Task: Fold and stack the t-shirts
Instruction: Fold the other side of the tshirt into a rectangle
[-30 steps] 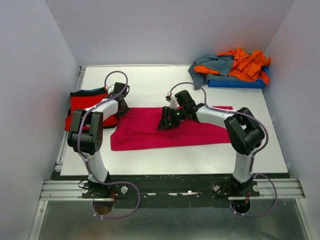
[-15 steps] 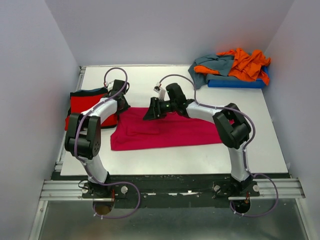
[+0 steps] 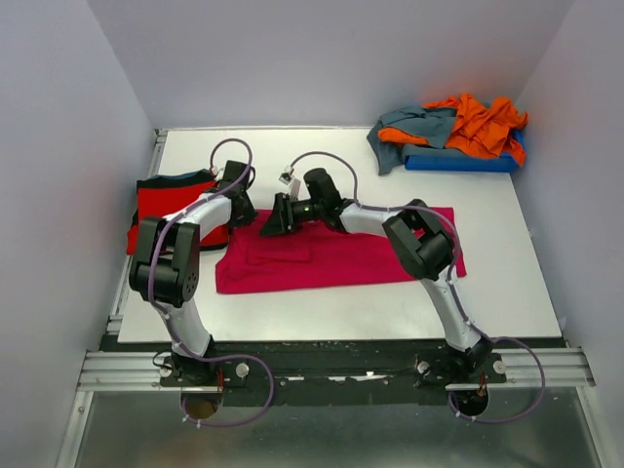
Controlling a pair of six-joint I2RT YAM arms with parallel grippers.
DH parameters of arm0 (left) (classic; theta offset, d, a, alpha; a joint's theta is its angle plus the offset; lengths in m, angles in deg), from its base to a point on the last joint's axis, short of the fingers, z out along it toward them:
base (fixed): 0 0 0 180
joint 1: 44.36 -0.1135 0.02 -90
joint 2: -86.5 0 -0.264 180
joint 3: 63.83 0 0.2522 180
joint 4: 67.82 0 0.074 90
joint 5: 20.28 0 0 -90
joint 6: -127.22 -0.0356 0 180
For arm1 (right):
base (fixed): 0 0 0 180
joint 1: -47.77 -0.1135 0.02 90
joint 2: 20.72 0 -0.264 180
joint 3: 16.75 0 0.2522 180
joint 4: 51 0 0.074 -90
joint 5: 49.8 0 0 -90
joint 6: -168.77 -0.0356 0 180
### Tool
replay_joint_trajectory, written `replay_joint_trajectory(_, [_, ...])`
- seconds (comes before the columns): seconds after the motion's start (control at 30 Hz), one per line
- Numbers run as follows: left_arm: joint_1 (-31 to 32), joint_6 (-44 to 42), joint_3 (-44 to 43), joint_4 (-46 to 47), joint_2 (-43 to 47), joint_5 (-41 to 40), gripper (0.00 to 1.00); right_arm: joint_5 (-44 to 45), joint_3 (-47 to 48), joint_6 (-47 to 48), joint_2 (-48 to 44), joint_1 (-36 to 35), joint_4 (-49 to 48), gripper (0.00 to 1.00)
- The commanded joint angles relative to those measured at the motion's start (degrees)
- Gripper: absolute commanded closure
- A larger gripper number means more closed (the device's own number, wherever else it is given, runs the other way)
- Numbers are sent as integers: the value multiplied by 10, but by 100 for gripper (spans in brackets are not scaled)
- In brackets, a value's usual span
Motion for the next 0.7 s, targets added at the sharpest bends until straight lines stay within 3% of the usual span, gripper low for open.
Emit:
replay_joint_trajectory(0.0, [1,-10,4,3,-34,26,93,-24,12,-5,28,-9,-21,38])
replay_joint_trajectory(0.37, [-1,-20,-5,-4,-56,12,93,-61,-49,-4,29,-17,-51,38])
replay_joint_trajectory(0.67, [-1,-20,-16,-7,-60,25,93,-114,-251,-33,-110,-31,-144,39])
